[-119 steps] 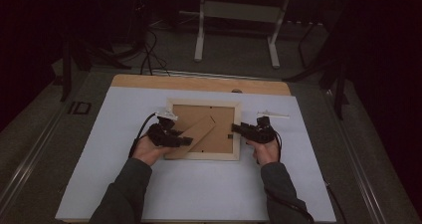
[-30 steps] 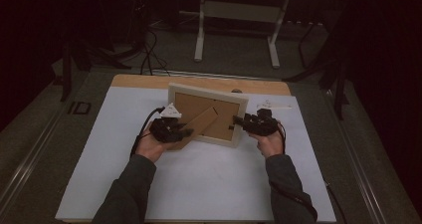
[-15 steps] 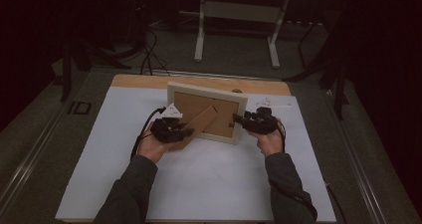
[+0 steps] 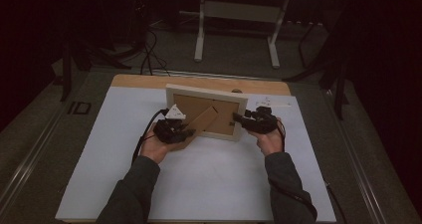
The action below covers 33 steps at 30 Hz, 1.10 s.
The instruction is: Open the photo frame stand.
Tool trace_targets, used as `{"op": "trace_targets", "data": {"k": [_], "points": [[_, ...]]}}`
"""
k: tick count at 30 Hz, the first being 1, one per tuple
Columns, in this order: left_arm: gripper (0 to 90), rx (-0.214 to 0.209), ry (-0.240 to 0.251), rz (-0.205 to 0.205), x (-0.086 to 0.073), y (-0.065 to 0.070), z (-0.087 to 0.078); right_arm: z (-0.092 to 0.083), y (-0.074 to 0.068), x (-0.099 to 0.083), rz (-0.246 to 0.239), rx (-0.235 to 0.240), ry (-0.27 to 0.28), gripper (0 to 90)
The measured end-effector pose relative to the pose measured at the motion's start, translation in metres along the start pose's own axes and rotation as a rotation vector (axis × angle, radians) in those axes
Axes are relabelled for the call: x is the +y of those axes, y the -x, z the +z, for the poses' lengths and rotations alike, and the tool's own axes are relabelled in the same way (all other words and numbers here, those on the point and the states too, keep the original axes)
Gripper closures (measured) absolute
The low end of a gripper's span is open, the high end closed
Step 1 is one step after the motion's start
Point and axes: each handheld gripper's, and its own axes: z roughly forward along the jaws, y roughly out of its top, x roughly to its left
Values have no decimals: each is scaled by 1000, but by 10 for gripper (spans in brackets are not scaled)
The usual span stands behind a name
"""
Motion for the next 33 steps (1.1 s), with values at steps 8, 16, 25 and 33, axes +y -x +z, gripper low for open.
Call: {"op": "trace_targets", "data": {"k": [8, 16, 25, 33], "points": [[712, 35, -7, -8, 0, 0, 6, -2, -1, -2, -17, -2, 5, 543], [730, 43, -17, -15, 3, 2, 9, 0, -2, -2, -20, -13, -2, 555], [759, -1, 0, -2, 3, 9, 3, 0, -1, -2, -9, -12, -4, 555], [776, -28, 21, -37, -3, 11, 2, -2, -3, -4, -28, 2, -4, 555]]}}
